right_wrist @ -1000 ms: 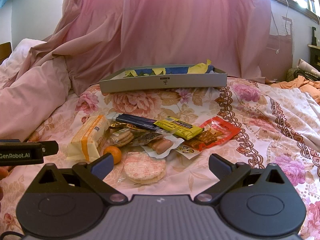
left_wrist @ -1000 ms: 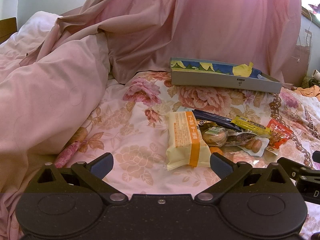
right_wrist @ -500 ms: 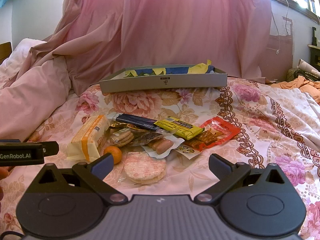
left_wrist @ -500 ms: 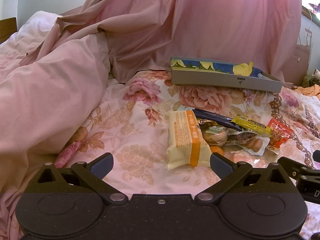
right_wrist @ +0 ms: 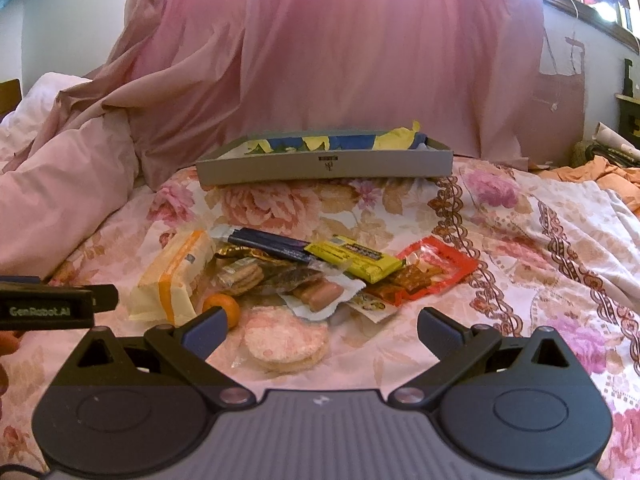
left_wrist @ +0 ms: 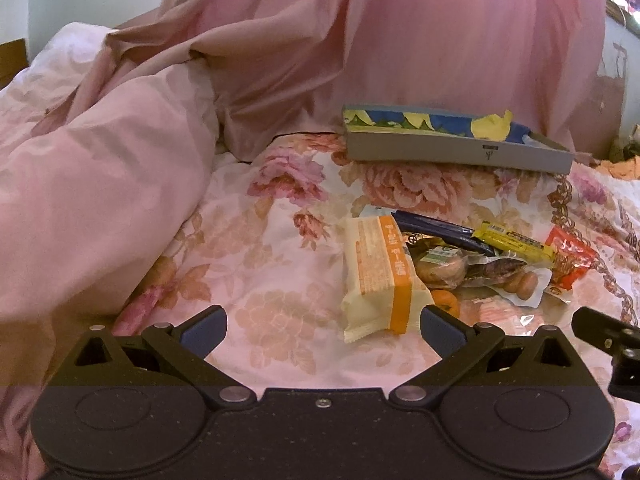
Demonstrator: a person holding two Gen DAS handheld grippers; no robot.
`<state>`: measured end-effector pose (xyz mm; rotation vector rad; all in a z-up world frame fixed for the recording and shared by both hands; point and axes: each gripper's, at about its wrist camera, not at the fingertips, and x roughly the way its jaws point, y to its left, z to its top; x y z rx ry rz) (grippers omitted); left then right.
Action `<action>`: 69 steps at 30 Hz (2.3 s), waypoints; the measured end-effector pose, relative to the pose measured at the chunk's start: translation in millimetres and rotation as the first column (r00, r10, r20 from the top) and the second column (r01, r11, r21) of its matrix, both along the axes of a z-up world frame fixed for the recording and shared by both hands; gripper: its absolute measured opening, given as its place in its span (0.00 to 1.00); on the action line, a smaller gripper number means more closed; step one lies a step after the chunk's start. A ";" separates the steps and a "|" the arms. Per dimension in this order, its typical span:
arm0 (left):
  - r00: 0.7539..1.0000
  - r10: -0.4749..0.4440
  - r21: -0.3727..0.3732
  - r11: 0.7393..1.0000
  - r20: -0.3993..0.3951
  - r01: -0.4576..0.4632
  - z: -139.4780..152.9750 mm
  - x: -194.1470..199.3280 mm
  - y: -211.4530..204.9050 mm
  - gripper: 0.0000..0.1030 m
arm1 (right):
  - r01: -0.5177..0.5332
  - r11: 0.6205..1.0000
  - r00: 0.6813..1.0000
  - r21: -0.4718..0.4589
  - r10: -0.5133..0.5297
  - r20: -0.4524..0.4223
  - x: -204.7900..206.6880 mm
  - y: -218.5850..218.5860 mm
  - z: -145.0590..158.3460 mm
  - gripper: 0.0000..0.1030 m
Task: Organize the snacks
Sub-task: 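Grasp the orange-striped bread with the left tool while the right tool grasps the pink rice cracker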
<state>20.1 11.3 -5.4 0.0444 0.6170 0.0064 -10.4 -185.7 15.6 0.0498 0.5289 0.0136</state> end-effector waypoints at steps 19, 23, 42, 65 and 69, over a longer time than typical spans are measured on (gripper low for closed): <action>0.980 -0.169 -0.041 0.985 -0.107 0.166 -19.3 100.1 -8.6 0.99 | -0.152 0.988 0.963 0.013 0.151 -0.222 69.6 13.9 -45.0 1.00; 0.974 -0.186 -0.069 0.981 -0.127 0.179 -28.3 109.3 -1.3 0.99 | -0.152 0.988 0.962 0.015 0.152 -0.226 76.5 17.5 -54.6 1.00; 0.964 -0.198 -0.118 0.977 -0.175 0.179 -38.9 125.2 -8.1 0.81 | -0.135 0.991 0.975 0.022 0.136 -0.176 81.5 17.1 -71.0 0.89; 0.946 -0.223 -0.144 0.971 -0.237 0.192 -37.7 92.4 -14.1 0.54 | -0.177 0.983 0.971 -0.046 0.167 -0.174 67.0 26.7 -68.7 0.75; 0.944 -0.217 -0.163 0.970 -0.250 0.180 -43.8 97.6 -11.5 0.55 | -0.182 0.983 0.968 -0.031 0.174 -0.180 70.2 25.4 -71.4 0.82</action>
